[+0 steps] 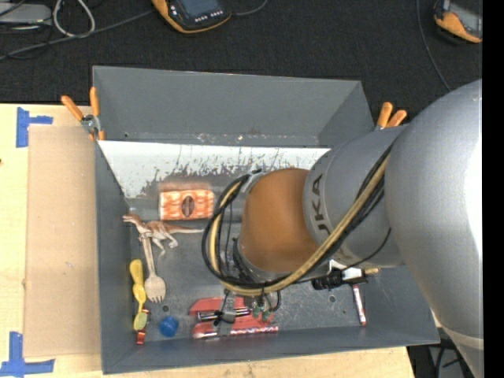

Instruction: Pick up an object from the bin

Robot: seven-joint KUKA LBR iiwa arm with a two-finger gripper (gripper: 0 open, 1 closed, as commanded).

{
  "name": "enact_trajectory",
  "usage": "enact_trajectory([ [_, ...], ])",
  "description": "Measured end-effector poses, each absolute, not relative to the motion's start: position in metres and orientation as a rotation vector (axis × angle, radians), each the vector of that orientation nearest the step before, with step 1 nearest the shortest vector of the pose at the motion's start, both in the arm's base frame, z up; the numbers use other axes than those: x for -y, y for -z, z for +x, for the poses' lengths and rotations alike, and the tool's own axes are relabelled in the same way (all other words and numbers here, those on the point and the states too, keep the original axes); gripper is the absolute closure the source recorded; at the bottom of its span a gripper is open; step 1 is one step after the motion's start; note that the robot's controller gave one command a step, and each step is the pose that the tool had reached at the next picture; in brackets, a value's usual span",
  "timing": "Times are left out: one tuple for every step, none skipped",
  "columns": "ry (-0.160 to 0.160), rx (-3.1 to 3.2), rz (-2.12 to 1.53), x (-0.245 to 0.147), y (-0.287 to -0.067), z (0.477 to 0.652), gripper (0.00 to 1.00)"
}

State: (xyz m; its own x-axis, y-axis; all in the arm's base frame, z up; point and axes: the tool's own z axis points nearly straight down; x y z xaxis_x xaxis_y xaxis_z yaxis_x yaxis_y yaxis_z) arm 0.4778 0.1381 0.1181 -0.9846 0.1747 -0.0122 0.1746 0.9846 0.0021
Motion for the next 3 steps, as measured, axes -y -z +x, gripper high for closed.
enact_trajectory([
  [0.004,-3.133,0.142,-0.118,-0.092,0.471,0.0],
  [-0.002,-3.128,0.208,-0.103,-0.07,0.472,1.0],
  [-0.002,-3.128,0.21,-0.103,-0.07,0.472,1.0],
])
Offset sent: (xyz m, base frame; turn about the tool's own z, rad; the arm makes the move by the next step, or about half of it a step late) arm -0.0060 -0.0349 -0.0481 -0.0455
